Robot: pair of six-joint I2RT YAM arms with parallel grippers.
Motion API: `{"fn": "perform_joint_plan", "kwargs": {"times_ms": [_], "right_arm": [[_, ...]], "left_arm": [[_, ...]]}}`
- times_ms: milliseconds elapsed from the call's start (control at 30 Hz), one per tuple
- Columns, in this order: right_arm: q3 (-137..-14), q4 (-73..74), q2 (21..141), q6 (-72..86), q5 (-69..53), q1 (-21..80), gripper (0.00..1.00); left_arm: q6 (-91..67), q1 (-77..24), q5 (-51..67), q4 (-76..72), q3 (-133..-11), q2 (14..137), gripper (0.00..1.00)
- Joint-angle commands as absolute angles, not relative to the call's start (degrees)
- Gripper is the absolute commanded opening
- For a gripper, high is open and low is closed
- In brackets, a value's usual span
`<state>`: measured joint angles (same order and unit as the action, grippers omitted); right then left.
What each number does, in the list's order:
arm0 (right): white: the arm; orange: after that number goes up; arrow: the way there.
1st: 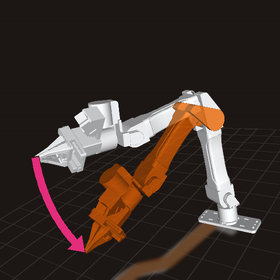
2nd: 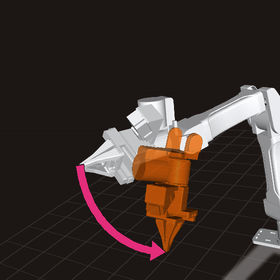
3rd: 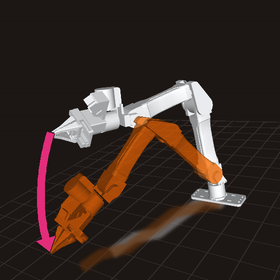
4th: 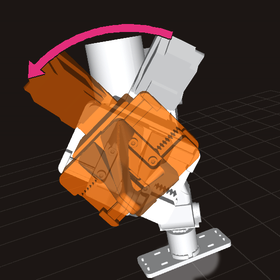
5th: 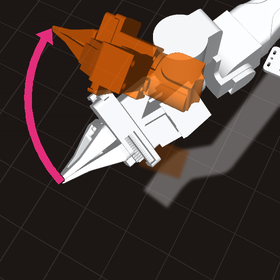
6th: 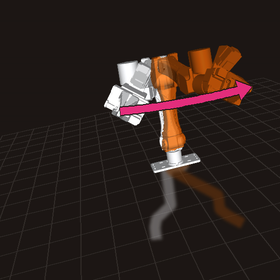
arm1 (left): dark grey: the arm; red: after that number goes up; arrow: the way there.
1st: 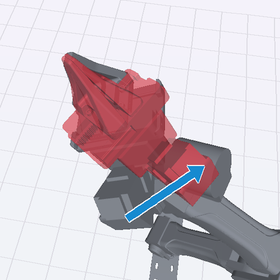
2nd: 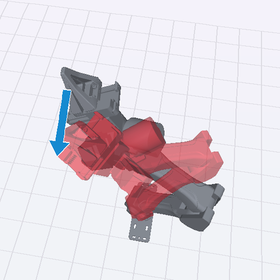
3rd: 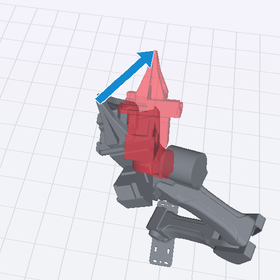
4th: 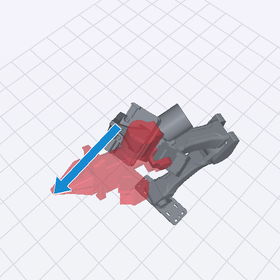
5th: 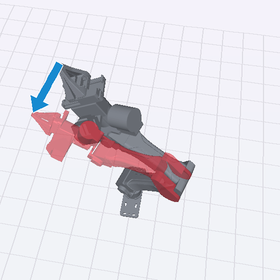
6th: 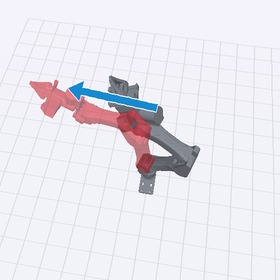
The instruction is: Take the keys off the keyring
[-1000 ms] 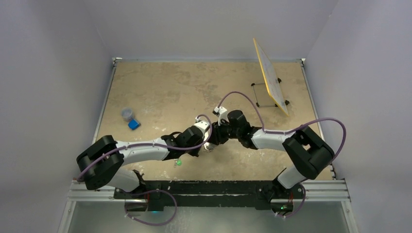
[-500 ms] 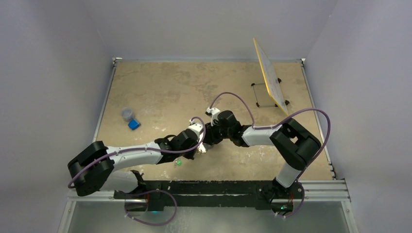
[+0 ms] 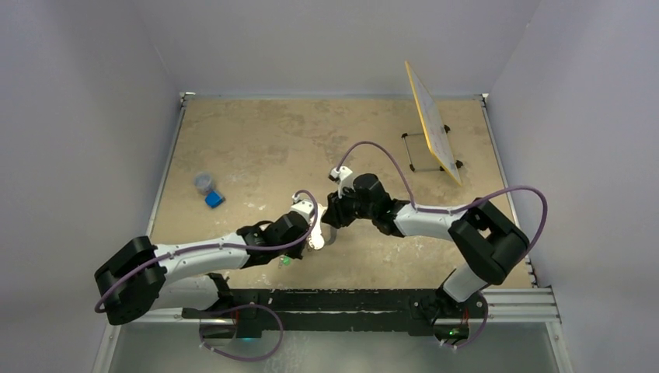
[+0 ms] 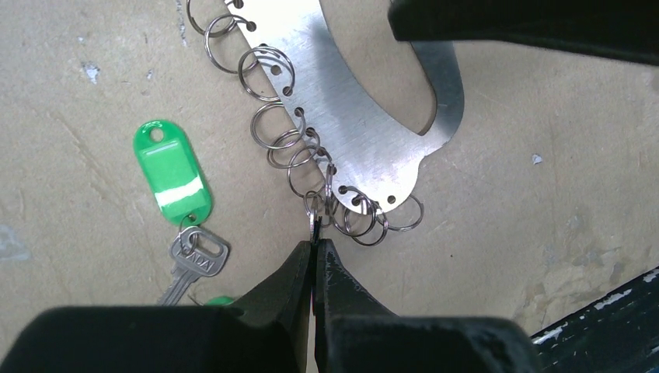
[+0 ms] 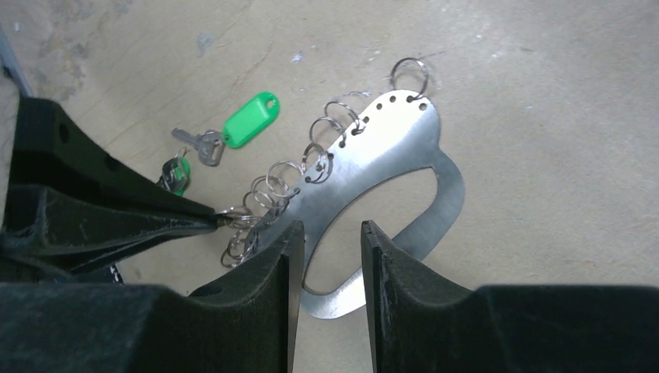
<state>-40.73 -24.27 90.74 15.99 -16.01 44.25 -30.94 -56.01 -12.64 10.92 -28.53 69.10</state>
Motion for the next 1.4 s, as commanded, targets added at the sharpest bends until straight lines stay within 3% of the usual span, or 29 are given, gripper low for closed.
{"fn": "perform_joint_plan", "kwargs": {"times_ms": [0, 200, 467, 600, 733, 967, 1367], "right_arm": [[-38.7, -29.8, 90.2, 13.8, -20.9, 46.2, 0.37], [-32.2, -34.0, 83.4, 18.9, -12.4, 46.4, 0.43], [-23.3, -35.7, 65.6, 22.1, -0.2, 46.3, 0.52], [-21.2, -38.1, 59.2, 18.8, 0.2, 46.3, 0.61], [-20.7, -40.0, 56.3, 16.9, -0.8, 46.3, 0.77], [-18.2, -47.0, 53.3, 4.9, -8.0, 46.3, 0.77], [-14.5, -61.2, 60.9, -2.6, -6.0, 46.5, 0.78]], "left_arm": [[-31.3, -56.0, -15.2, 13.1, -30.1, 66.2, 0.0], [-27.1, -56.0, -14.8, 12.0, -36.3, 67.6, 0.0], [-21.6, -55.4, -12.5, 13.9, -49.6, 73.3, 0.0], [-19.8, -51.7, -12.0, 20.9, -55.0, 75.4, 0.0], [-15.1, -51.7, -13.1, 25.5, -61.5, 74.9, 0.0], [-8.4, -51.6, -15.1, 33.7, -70.4, 77.6, 0.0], [-5.4, -51.4, -11.3, 32.8, -64.6, 77.0, 0.0]]}}
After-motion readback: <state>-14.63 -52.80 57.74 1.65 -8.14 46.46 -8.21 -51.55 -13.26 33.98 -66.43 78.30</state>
